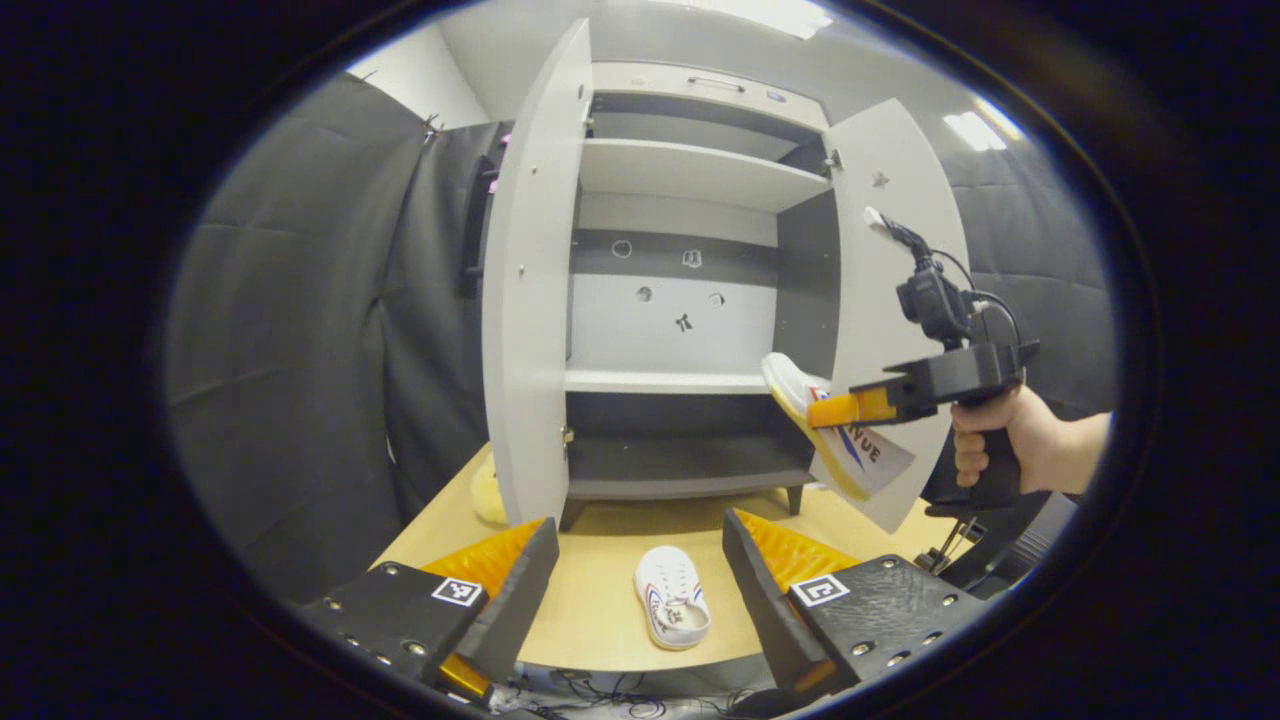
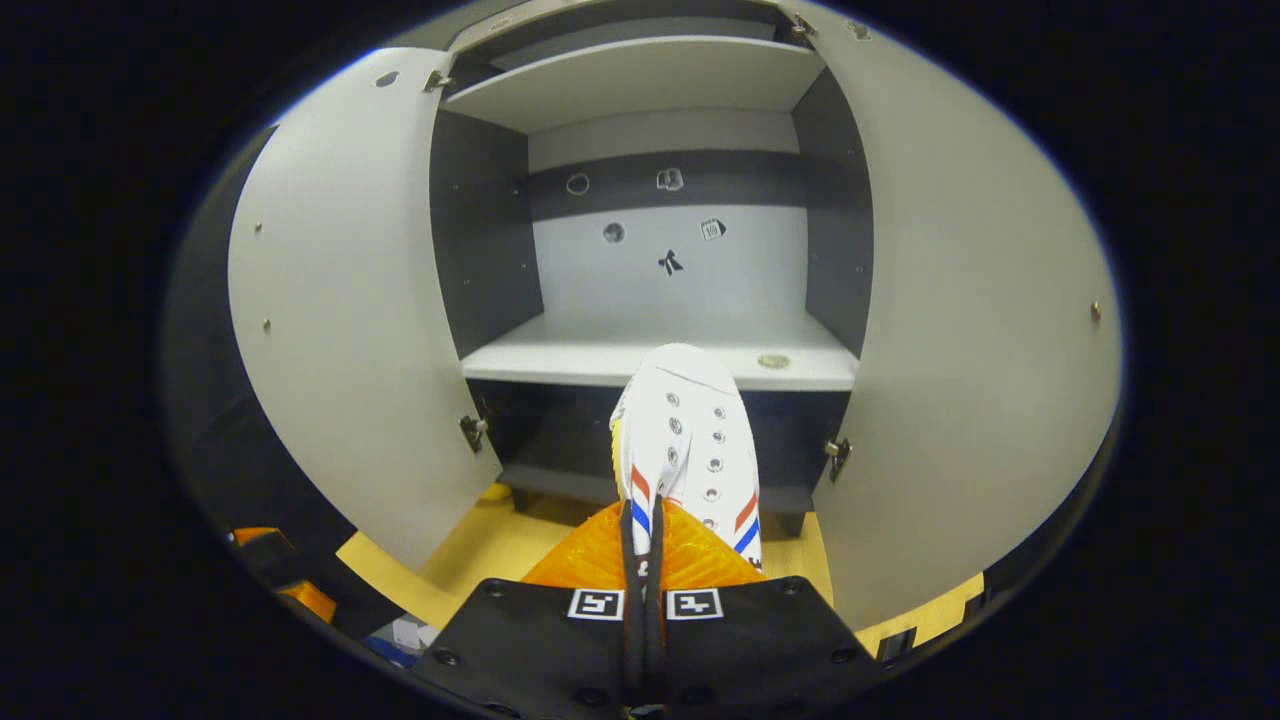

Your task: Grab one shoe with the right hand and put it into the shoe cabinet, grab the other shoe with the left hand and put it into the shoe cabinet; then close the right door with the right hand and the left door with the left hand.

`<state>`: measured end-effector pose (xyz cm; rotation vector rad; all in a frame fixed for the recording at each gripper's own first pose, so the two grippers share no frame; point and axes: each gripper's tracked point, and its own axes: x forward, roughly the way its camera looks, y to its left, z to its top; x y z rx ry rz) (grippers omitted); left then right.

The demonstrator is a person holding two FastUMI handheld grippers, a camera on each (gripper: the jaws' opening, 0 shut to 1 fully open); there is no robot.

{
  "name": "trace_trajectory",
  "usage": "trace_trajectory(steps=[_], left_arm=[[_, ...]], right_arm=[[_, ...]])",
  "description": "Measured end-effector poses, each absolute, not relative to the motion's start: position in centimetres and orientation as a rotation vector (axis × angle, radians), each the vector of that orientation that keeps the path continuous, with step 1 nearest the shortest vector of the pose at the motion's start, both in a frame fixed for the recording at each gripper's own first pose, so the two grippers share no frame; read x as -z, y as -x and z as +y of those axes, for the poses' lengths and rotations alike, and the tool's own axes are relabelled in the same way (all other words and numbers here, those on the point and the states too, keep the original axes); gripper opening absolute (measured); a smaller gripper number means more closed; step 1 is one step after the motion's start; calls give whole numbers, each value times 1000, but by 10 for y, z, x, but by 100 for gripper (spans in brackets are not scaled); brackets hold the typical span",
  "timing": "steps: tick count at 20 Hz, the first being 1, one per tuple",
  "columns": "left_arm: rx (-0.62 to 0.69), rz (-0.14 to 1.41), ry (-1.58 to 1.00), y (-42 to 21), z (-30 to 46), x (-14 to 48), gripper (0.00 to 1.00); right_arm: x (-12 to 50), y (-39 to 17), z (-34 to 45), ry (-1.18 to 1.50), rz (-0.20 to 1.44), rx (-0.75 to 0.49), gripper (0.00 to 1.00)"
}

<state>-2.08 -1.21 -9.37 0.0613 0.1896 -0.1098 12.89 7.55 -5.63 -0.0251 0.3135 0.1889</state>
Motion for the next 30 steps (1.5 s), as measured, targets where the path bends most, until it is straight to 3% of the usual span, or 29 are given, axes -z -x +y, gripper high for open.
trace_trajectory(steps=[9, 16, 22, 30], left_arm=[[147, 131, -48, -8, -41, 52, 94], [34, 112, 2, -35, -29, 28, 94], [-48, 107, 14, -54, -26, 10, 96], [-145, 132, -8, -62, -22, 15, 93]], right_arm=[[-47, -208, 73, -5, 123, -183, 1], [-90, -303, 58, -69, 36, -144, 0], [-72, -375, 61, -93, 76, -137, 1], [-33, -417, 63, -102, 184, -159, 5]])
